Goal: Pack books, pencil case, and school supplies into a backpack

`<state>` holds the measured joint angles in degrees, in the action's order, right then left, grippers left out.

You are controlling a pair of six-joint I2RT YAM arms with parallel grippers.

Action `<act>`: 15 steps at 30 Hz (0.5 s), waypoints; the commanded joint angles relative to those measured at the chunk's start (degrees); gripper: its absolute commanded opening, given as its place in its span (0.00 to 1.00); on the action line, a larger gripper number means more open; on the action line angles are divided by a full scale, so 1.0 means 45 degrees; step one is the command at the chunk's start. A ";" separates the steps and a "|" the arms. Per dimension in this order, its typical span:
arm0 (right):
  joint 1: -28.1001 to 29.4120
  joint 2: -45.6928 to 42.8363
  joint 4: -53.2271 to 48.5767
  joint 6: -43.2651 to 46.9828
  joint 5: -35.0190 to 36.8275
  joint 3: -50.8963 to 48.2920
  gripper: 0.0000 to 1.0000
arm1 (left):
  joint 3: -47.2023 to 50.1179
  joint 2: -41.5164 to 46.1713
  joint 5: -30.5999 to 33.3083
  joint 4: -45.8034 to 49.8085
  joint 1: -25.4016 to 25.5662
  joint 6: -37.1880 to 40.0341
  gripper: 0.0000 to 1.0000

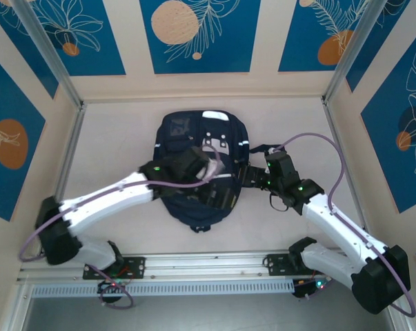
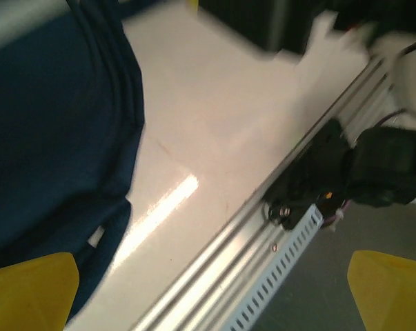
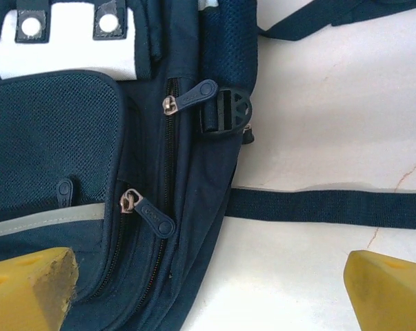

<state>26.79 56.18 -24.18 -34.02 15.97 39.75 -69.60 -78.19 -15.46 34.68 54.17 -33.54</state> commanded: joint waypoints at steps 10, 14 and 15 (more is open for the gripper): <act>-0.0562 0.1547 0.0938 0.0537 -0.1679 0.0832 0.99 | 0.3430 0.2107 0.3296 -0.1751 -0.5974 0.0845 1.00; -0.0025 0.0875 0.0942 0.2338 -0.1280 0.1675 0.99 | 0.3525 0.3278 0.4320 -0.2244 -0.6781 0.1121 1.00; 0.0023 0.0763 0.0866 0.2433 -0.0753 0.2001 0.99 | 0.3381 0.3596 0.5235 -0.2177 -0.6784 0.1310 1.00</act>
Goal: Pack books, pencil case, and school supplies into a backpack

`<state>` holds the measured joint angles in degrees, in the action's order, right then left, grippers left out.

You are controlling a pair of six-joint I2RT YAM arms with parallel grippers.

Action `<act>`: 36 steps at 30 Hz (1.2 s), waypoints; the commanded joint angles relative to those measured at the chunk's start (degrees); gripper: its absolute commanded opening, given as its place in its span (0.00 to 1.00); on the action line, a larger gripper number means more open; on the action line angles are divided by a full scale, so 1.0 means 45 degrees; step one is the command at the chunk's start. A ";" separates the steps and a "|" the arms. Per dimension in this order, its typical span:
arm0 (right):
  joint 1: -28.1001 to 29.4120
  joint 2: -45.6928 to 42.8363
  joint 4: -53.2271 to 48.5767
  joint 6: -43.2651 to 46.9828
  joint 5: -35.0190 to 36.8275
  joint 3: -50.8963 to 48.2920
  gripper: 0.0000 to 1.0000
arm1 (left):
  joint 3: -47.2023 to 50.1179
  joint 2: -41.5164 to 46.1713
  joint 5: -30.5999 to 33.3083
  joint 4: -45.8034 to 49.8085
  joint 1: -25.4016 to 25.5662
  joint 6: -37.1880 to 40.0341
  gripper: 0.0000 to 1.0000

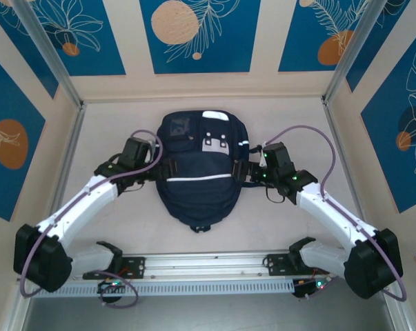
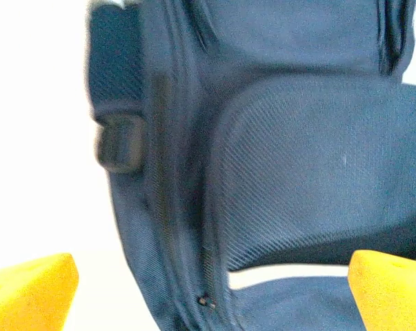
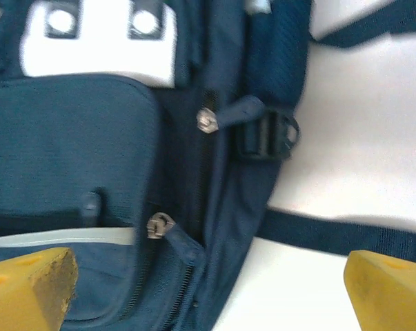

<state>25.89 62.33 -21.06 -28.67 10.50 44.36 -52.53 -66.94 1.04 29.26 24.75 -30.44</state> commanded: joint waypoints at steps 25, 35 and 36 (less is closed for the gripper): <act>-0.5138 -0.0301 1.5211 0.5142 0.0288 -0.8225 0.99 | 0.6818 -0.2148 0.1344 -1.5109 -0.4037 0.7408 1.00; -0.6569 0.4356 1.9858 0.4596 -0.2587 -0.7825 0.99 | 0.6595 -0.4728 0.0246 -1.7156 -0.4593 0.7392 1.00; -0.6556 0.5475 2.0634 0.4607 -0.2655 -0.7693 0.99 | 0.6428 -0.4738 0.0104 -1.6869 -0.4718 0.7321 1.00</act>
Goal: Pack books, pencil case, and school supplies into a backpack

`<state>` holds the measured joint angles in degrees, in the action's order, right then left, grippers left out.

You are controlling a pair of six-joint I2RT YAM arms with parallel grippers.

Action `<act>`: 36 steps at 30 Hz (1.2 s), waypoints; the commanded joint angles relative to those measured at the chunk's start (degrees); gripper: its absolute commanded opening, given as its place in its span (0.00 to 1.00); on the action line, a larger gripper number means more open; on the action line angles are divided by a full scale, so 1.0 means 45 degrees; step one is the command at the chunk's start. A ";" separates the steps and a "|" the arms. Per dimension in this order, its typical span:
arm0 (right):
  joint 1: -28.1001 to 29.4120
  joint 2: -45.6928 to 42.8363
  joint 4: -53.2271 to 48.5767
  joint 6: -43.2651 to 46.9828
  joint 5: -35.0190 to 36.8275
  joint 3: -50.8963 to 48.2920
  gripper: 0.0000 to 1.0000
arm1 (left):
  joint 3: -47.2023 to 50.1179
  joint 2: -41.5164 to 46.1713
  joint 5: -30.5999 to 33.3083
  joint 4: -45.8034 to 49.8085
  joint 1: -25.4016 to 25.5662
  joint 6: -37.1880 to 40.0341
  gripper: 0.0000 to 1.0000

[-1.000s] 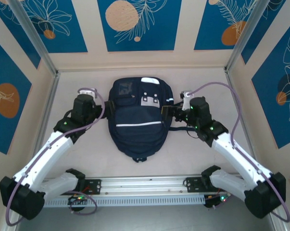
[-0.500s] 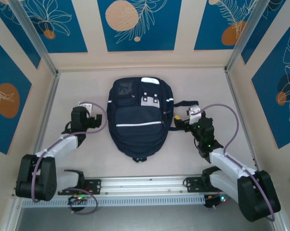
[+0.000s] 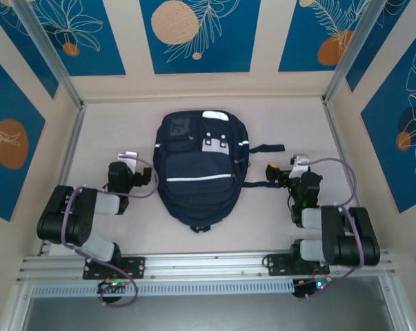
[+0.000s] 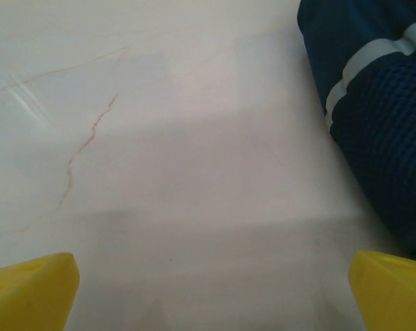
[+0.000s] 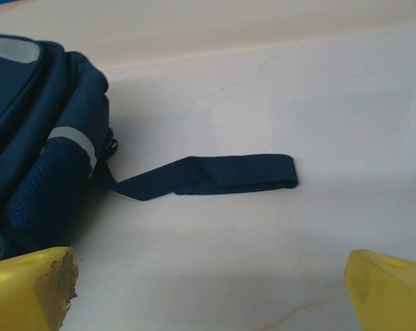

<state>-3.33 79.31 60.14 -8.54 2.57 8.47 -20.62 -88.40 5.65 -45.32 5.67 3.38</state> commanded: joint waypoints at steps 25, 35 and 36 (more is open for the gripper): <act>0.0791 0.1811 -0.2571 0.0803 0.0279 0.3193 0.99 | -0.0572 0.0072 -0.0914 -0.0456 -0.0481 -0.0184 1.00; 0.0760 0.1819 -0.2587 0.0785 0.0191 0.3215 0.99 | -0.0532 0.0084 -0.0904 -0.0495 -0.0460 -0.0164 1.00; 0.0760 0.1805 -0.2601 0.0789 0.0187 0.3205 0.99 | -0.0534 0.0084 -0.0904 -0.0505 -0.0460 -0.0164 1.00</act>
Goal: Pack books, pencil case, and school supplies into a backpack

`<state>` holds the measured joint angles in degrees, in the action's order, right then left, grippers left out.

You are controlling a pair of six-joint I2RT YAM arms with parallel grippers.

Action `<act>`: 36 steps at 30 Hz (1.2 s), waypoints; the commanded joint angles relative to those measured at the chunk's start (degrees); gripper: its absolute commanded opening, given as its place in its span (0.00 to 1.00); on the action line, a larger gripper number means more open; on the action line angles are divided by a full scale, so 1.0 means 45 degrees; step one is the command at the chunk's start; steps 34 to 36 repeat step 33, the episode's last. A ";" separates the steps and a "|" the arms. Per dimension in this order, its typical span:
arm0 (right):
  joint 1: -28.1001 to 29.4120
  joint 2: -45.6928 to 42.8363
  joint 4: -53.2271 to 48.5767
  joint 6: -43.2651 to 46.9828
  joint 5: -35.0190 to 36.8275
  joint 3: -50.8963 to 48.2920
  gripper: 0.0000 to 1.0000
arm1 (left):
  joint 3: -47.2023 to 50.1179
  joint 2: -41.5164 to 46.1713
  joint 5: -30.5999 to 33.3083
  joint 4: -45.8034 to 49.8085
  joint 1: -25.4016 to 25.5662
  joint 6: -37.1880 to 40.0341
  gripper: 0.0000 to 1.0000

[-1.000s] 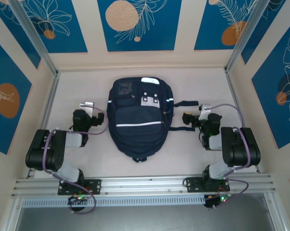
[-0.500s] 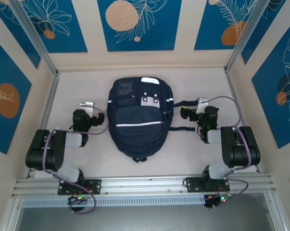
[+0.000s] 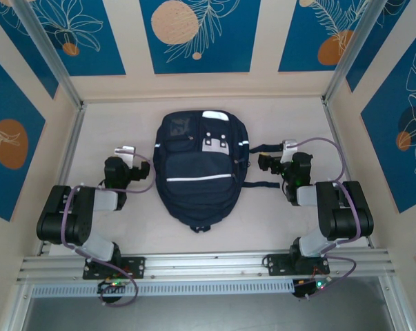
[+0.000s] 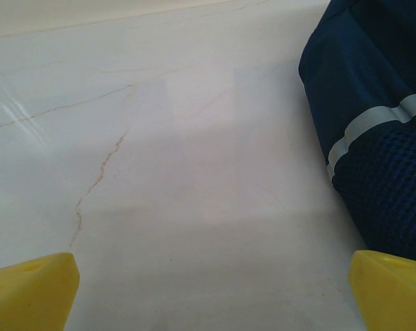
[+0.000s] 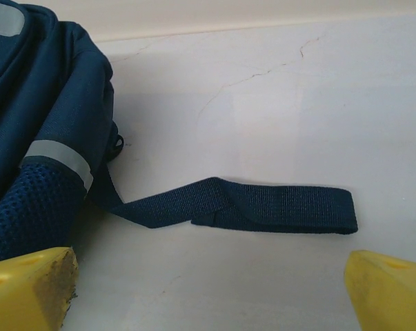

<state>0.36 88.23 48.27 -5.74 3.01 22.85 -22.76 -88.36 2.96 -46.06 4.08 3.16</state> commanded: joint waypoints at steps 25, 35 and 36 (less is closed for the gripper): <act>-0.0061 -0.0172 0.0040 0.0162 0.0094 0.0018 0.99 | -0.0078 0.0079 -0.0302 -0.0311 -0.0106 -0.0111 1.00; -0.0061 -0.0172 0.0035 0.0164 0.0093 0.0015 0.99 | -0.0098 0.0074 -0.0326 -0.0272 -0.0105 -0.0111 1.00; -0.0061 -0.0172 0.0035 0.0164 0.0093 0.0015 0.99 | -0.0098 0.0074 -0.0326 -0.0272 -0.0105 -0.0111 1.00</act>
